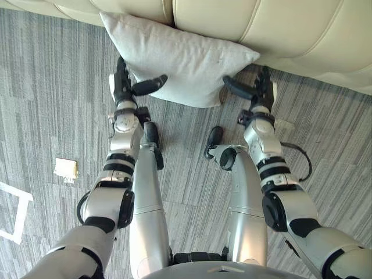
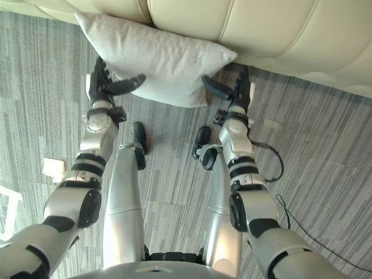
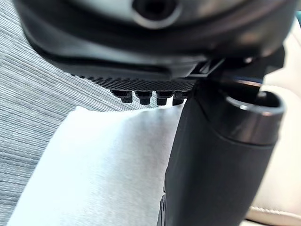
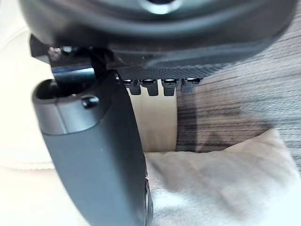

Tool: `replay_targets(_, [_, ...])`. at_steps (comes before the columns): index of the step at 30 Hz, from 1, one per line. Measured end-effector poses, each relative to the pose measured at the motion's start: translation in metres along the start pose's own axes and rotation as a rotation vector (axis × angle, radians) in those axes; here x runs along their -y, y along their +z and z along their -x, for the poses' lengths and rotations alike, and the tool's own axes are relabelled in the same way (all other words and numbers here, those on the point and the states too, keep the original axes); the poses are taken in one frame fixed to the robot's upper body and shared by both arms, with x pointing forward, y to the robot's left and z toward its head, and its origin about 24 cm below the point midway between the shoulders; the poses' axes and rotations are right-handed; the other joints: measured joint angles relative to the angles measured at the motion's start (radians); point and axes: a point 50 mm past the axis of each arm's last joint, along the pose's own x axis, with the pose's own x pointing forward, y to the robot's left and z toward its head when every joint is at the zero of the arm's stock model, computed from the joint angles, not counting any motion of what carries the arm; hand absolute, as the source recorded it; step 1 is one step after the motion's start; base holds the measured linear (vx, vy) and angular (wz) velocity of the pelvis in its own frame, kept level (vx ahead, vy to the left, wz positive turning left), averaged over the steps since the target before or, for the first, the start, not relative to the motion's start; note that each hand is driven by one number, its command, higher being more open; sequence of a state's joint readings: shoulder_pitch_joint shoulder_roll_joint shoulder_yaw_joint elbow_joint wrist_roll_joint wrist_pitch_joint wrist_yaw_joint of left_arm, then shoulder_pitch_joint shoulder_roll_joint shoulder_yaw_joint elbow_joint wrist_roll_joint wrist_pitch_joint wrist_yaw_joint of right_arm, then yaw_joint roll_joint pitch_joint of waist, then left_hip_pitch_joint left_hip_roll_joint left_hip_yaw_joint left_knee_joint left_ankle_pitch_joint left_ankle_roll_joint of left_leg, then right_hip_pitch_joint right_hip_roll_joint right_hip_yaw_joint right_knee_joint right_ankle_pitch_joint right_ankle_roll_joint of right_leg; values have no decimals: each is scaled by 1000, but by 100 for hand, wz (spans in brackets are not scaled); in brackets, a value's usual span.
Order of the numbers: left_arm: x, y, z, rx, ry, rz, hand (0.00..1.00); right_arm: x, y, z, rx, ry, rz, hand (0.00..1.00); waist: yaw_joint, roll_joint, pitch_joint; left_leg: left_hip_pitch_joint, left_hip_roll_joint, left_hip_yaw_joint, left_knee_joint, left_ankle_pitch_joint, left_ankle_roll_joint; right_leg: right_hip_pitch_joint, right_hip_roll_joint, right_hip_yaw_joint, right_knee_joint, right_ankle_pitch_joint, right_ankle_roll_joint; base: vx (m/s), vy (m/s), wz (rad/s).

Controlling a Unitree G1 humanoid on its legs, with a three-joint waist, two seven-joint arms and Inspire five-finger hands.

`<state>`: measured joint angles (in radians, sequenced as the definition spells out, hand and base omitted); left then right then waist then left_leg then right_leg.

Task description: Pick up cushions and gather them together orderly.

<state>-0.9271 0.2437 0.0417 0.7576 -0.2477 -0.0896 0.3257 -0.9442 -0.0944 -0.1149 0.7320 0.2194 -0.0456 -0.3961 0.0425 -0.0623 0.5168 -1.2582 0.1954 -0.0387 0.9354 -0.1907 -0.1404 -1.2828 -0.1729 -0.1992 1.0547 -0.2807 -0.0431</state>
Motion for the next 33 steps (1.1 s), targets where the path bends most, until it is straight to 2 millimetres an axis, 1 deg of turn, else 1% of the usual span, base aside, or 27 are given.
replay_targets(1, [4,6,-2,14,3,9,0,-3,6,-2,14,-13,-9,0,0,0,1,-15,-4,-3,2,4,0,-16,-3,0,6,0,0,-23,53,10])
replay_targets(3, [6,12,-4,27,17,15,0,-3,9,-2,20,-38,-13,0,-1,0,1,-31,-8,-8,3,11,-1,-29,-7,-4,10,0,0,-33,46,11])
replay_targets(5, [7,16,-5,39,41,20,0,-6,10,-2,26,-21,-5,0,-2,0,1,-46,-11,-22,3,19,-4,-35,-9,-16,10,1,0,-43,48,10])
replay_targets(7, [7,17,-4,42,66,28,0,-22,17,1,51,27,5,0,-2,0,1,-50,-14,-31,-2,29,-9,-35,-10,-22,9,5,-5,-40,37,8])
replay_targets(10, [10,18,-3,42,78,39,0,-32,17,5,54,54,6,0,-3,0,1,-49,-19,-33,-9,41,-9,-35,-13,-25,7,12,-13,-45,39,6])
replay_targets(13, [17,21,3,63,66,57,0,-36,16,12,72,72,13,0,-3,0,1,-44,-21,-32,-9,48,-8,-29,-17,-24,6,21,-16,-33,50,1])
replay_targets(16, [16,19,10,77,59,71,0,-29,15,19,102,75,1,0,-4,-1,1,-11,-22,-32,-15,49,-9,5,-18,-24,0,22,-17,-27,46,2])
replay_targets(17, [17,11,19,76,39,63,0,-22,8,26,104,72,-4,0,-5,0,0,47,-25,-28,-44,54,-12,59,-19,-24,-22,25,-15,-17,21,3])
replay_targets(19, [17,2,30,73,23,72,0,-14,3,34,111,67,-13,0,-5,0,-3,115,-25,-19,-93,66,-11,121,-14,-25,-61,34,-12,0,0,0])
replay_targets(20, [18,-5,41,68,5,75,0,-7,-1,43,125,65,-18,0,-5,0,-4,189,-25,-10,-142,79,-8,189,-8,-26,-109,46,-12,0,0,0])
replay_targets(21, [18,-9,46,61,-2,77,0,-4,-3,47,129,62,-15,0,-5,0,-4,225,-25,-5,-163,81,-6,223,-8,-29,-129,47,-8,55,1,-4])
replay_targets(22, [19,-19,58,38,-12,93,0,5,-10,56,126,53,-12,0,-5,-1,-10,297,-25,3,-207,85,0,293,-5,-32,-169,52,-3,59,10,-1])
replay_targets(23, [22,-26,68,22,-26,100,0,12,-15,64,126,43,-7,0,-4,0,-28,332,-26,8,-236,88,3,326,-5,-34,-192,54,1,88,22,2])
replay_targets(24, [25,-34,83,7,-50,118,0,24,-21,76,132,24,1,0,-2,0,-46,397,-27,16,-282,96,6,390,-3,-39,-233,58,8,113,34,6])
replay_targets(25, [27,-40,99,-2,-69,140,0,35,-24,89,147,8,-4,0,-2,-1,-51,479,-30,25,-325,105,-2,468,-2,-41,-272,66,10,124,41,3])
replay_targets(26, [27,-42,105,-7,-76,148,0,39,-25,94,151,2,-7,0,-2,-1,-60,502,-31,28,-337,105,-2,489,-1,-41,-284,67,10,133,54,-1])
replay_targets(27, [27,-47,118,-23,-88,165,0,47,-26,104,162,-6,5,0,-2,0,-89,553,-34,37,-366,105,-2,537,-1,-40,-312,69,14,168,74,-6])
replay_targets(29, [25,-54,133,-48,-94,188,0,56,-29,117,169,-3,23,0,-1,0,-133,626,-35,53,-410,105,-2,603,2,-37,-354,72,21,160,66,-8])
replay_targets(30, [20,-59,144,-64,-96,195,0,63,-33,129,160,9,32,0,1,2,-154,705,-36,64,-453,105,-1,679,6,-37,-392,73,28,141,46,-7])
replay_targets(33, [10,-68,160,-100,-88,195,0,70,-41,145,132,34,70,0,3,2,-210,775,-36,78,-500,105,-1,741,11,-37,-432,71,34,126,28,-6])
